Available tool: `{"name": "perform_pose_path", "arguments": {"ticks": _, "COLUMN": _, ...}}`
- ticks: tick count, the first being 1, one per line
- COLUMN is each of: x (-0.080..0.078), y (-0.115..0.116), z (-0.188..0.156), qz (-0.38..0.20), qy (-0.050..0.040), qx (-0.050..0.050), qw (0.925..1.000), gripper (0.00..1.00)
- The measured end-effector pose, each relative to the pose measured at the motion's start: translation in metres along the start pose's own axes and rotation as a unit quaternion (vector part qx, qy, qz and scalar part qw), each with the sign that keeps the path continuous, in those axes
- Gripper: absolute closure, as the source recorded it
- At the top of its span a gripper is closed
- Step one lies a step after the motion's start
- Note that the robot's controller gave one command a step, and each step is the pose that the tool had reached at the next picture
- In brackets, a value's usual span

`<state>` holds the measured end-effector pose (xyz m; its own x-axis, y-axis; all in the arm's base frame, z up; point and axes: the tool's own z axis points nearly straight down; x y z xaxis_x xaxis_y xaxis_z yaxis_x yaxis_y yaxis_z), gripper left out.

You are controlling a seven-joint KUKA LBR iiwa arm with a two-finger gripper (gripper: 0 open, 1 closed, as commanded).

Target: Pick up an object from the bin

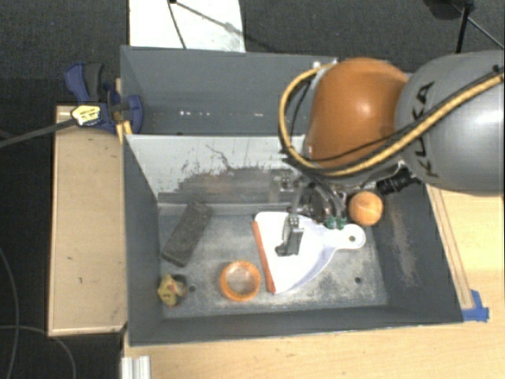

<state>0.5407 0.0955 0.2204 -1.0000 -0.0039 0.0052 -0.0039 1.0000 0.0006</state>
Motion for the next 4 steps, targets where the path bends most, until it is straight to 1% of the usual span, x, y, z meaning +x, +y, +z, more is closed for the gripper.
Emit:
{"name": "perform_pose_path", "arguments": {"ticks": 1, "x": -0.002, "y": -0.001, "z": -0.005, "qz": 0.001, "qy": -0.0042, "qx": 0.0, "qw": 1.0, "gripper": 0.0}}
{"name": "perform_pose_path", "arguments": {"ticks": 2, "x": 0.024, "y": 0.028, "z": 0.076, "qz": -0.006, "qy": -0.0059, "qx": -0.001, "qw": 1.0, "gripper": 0.0}}
{"name": "perform_pose_path", "arguments": {"ticks": 3, "x": 0.056, "y": 0.049, "z": 0.073, "qz": -0.063, "qy": -0.0018, "qx": 0.0, "qw": 0.998, "gripper": 0.0}}
{"name": "perform_pose_path", "arguments": {"ticks": 4, "x": 0.049, "y": 0.037, "z": 0.07, "qz": -0.023, "qy": -0.004, "qx": 0.0, "qw": 0.9997, "gripper": 0.0}}
